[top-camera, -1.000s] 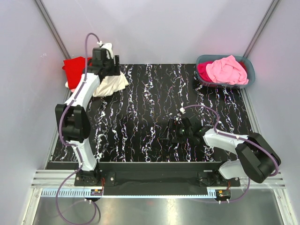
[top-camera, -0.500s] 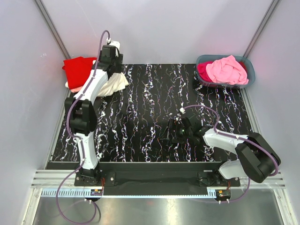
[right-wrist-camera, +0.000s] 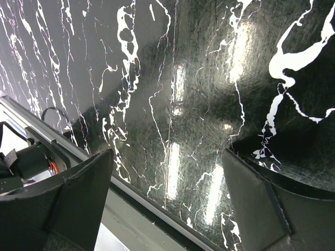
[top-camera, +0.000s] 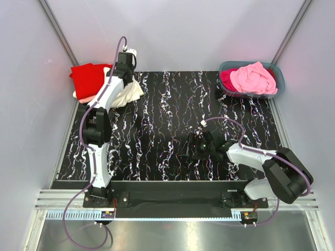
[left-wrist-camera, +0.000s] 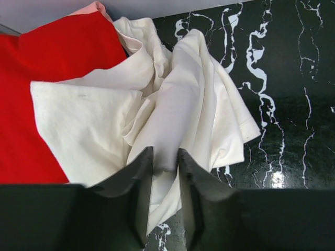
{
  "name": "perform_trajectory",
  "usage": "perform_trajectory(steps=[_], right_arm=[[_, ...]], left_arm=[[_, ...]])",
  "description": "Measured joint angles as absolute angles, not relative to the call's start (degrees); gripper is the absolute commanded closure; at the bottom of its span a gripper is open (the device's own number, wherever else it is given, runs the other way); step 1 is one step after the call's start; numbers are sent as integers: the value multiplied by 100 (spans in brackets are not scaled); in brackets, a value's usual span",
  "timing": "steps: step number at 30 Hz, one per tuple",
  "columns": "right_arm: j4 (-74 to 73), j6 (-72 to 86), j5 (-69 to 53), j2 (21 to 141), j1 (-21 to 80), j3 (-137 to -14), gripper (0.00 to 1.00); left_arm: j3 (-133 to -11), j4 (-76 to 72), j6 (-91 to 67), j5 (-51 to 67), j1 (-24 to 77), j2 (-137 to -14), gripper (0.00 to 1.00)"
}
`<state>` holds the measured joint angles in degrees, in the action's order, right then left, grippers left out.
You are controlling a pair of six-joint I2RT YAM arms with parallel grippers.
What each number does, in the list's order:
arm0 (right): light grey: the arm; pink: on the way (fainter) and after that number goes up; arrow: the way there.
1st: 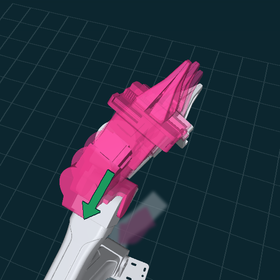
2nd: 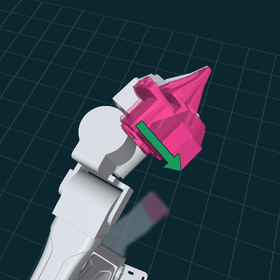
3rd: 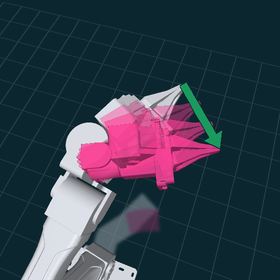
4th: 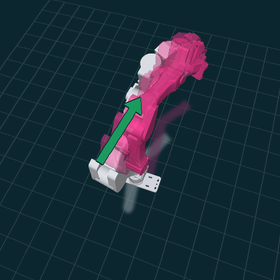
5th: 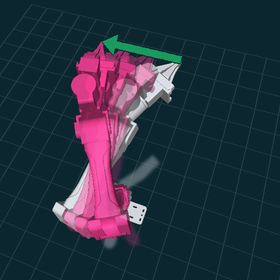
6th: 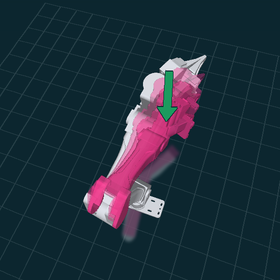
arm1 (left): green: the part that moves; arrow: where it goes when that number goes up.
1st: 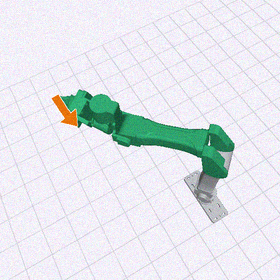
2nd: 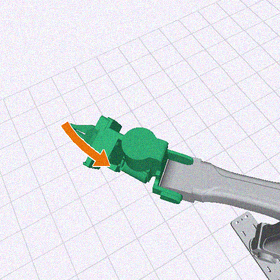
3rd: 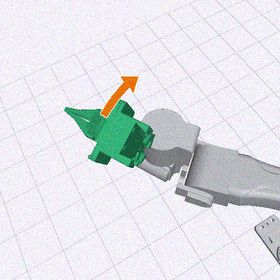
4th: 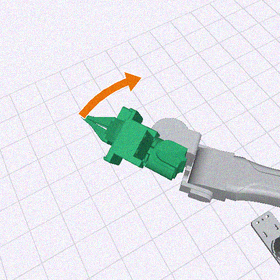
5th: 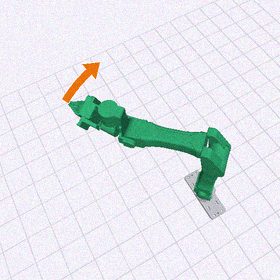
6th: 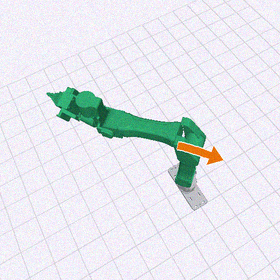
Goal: Fold and stack the t-shirts
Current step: Neatly place the folded tshirt to the corner
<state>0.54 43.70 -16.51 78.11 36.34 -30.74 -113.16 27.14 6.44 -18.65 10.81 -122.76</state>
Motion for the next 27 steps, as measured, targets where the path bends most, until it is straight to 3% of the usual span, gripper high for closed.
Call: perform_trajectory(steps=[2, 3, 4, 23, 26, 27], right_arm=[[54, 4368, -1651, 7817, 3634, -3076, 9], [54, 4368, -1651, 7819, 3634, -3076, 9], [51, 4368, -1651, 7824, 3634, -3076, 9], [30, 4351, -1651, 7846, 3634, -3131, 9], [32, 4351, -1653, 7850, 3634, -3131, 9], [30, 4351, -1653, 7854, 3634, -3133, 9]], left_arm=[[-11303, 2692, 631, -1898, 1070, -12276, 93], [-11290, 2685, 635, -1914, 1057, -12276, 99], [-11286, 2689, 633, -1933, 1044, -12276, 100], [-11607, 2759, 244, -2058, 158, -12193, 98], [-11970, 2783, 128, -2060, 10, -12333, 93], [-12042, 2788, 86, -2060, -21, -12376, 79]])
